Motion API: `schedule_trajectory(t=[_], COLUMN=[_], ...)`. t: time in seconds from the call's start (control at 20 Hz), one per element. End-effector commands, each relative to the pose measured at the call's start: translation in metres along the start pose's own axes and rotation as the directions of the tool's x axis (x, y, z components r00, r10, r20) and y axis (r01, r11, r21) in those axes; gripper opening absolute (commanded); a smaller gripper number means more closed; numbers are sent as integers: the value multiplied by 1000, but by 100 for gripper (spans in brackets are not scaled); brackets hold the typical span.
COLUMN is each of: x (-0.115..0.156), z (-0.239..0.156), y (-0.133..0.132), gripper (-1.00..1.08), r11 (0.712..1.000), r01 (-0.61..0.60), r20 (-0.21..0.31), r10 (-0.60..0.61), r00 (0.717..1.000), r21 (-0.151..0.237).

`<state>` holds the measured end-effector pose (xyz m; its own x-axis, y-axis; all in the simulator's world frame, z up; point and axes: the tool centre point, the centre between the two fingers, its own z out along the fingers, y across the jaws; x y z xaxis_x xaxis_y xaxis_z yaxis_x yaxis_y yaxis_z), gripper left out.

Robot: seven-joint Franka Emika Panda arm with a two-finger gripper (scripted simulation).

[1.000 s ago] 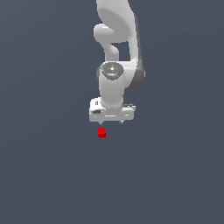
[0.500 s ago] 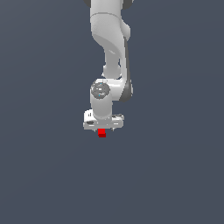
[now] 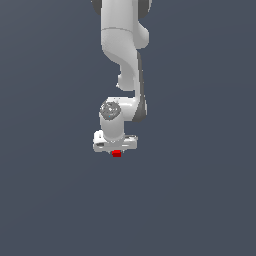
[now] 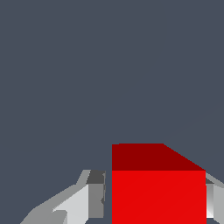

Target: Pick up the red cube and move it to a goal position.

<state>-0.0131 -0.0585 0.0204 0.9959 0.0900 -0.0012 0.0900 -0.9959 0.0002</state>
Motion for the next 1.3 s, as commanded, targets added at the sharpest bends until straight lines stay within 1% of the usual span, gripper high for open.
schedule_trajectory(t=[0.0,0.5,0.7,0.95,1.25], x=[1,0,-4,-18,-46], z=[1,0,0,-2,-5], y=[0,1,2,6,14], gripper=[-100,-100,-100,-100,-100], r11=[1000,1000,1000,1000,1000], r01=[1,0,0,0,1], r20=[-1,-1,-1,-1,-1], r10=[-1,0,0,0,-1], r00=[1000,1000,1000,1000,1000], r21=[0,0,0,0,0])
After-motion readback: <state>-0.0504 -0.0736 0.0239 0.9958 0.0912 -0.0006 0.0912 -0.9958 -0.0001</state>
